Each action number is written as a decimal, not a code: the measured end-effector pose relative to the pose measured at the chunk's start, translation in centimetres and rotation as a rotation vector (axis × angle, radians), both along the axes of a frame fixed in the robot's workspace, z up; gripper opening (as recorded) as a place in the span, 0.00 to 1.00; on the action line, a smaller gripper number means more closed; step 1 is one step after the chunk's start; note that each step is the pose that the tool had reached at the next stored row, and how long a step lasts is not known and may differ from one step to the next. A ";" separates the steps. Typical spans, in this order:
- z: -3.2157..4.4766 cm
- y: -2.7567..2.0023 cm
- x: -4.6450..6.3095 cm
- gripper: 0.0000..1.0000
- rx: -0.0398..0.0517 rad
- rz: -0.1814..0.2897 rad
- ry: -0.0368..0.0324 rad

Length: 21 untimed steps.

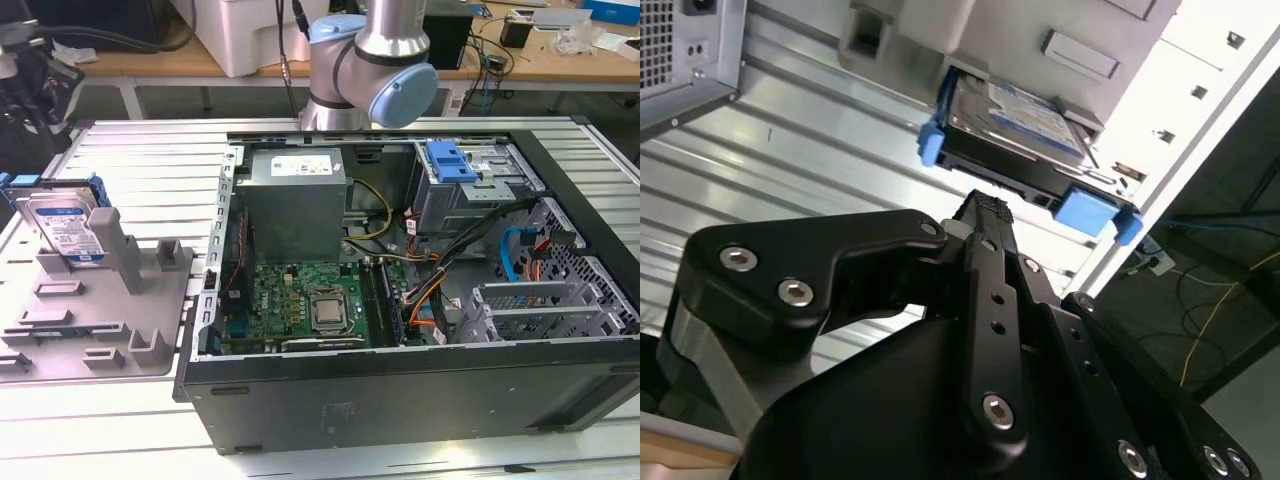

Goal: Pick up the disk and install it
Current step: 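Reach for the disk, then pick up the disk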

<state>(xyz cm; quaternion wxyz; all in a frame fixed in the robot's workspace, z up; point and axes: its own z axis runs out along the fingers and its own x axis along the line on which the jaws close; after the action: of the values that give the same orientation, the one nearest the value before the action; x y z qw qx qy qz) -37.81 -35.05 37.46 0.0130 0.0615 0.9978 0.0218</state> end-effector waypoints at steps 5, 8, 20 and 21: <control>-0.14 0.59 -2.4 0.11 0.0000 -0.002 0.0000; -0.20 0.85 -3.3 0.11 0.0001 -0.003 0.0000; -0.19 0.87 -3.4 0.11 0.0000 -0.003 0.0001; -0.19 0.87 -3.4 0.11 0.0000 -0.003 0.0001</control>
<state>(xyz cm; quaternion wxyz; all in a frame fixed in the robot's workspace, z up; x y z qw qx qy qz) -41.24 -34.18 37.27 0.0130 0.0629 0.9977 0.0218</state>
